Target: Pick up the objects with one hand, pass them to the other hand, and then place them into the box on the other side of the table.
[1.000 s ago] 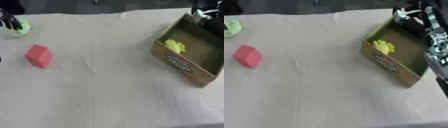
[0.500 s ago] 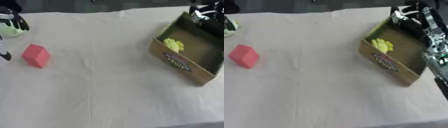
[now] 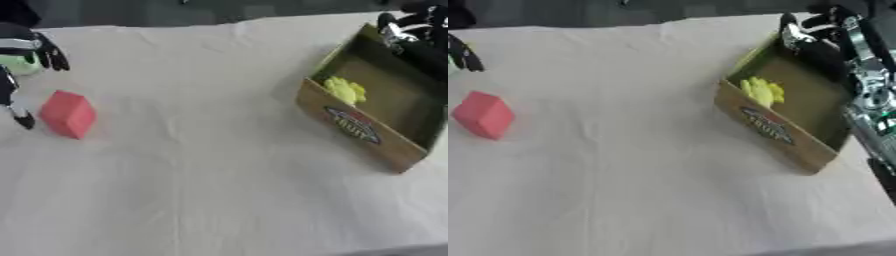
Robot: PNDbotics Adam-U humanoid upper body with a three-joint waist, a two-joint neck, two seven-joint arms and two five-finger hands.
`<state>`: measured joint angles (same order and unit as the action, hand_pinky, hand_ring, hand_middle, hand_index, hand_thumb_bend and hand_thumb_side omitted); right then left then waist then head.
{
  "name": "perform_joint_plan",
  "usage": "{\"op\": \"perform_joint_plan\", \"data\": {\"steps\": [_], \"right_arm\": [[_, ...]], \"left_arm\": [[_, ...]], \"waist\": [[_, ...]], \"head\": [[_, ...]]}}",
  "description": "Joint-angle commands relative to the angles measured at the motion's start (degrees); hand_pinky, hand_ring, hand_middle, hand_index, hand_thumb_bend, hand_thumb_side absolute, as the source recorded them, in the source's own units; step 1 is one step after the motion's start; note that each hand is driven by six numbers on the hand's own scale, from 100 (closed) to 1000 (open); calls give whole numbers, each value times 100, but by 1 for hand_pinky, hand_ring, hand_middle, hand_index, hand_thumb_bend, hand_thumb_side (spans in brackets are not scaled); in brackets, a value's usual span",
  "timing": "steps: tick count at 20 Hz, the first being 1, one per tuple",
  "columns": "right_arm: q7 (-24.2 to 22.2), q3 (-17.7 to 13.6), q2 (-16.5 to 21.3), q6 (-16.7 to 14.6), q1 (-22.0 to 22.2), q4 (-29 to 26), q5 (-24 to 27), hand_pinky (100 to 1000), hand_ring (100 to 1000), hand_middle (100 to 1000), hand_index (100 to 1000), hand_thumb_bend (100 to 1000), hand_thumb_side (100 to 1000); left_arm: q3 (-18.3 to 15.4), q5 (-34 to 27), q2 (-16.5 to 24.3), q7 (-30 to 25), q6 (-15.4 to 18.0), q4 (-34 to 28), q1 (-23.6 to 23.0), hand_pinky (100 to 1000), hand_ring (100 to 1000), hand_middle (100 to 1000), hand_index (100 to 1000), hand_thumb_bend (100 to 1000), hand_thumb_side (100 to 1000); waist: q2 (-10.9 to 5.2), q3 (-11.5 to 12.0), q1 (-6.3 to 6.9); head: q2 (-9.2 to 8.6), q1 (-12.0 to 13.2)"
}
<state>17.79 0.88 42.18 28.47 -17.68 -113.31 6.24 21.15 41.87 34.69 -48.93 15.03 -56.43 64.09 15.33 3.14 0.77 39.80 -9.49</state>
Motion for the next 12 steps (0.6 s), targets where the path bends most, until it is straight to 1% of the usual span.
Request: {"op": "perform_joint_plan", "data": {"steps": [1, 4, 8, 12], "right_arm": [[-28, -18, 86, -5, -83, -62, -15, 980, 760, 730, 859, 266, 553], [-44, -7, 58, -5, -96, -45, -16, 981, 759, 729, 859, 264, 554], [-59, -4, 26, -8, -96, -29, -18, 981, 762, 727, 857, 262, 555], [-63, 0, 5, -6, -104, -16, -19, 980, 763, 725, 855, 265, 554]], "left_arm": [[17, 189, 17, -304, 405, 93, 138, 791, 789, 739, 834, 958, 134], [11, 484, -80, -304, 495, 187, 159, 797, 798, 751, 843, 957, 132], [-102, 849, -165, -299, 566, 61, 212, 805, 809, 760, 853, 951, 131], [-174, 1035, -244, -194, 588, -8, 231, 801, 806, 761, 854, 939, 124]], "waist": [[-77, -15, -4], [-55, -27, -8], [-32, -45, -19], [-16, -65, -28]], "head": [[-60, -1], [-87, 29], [-100, 38], [-109, 48]]}}
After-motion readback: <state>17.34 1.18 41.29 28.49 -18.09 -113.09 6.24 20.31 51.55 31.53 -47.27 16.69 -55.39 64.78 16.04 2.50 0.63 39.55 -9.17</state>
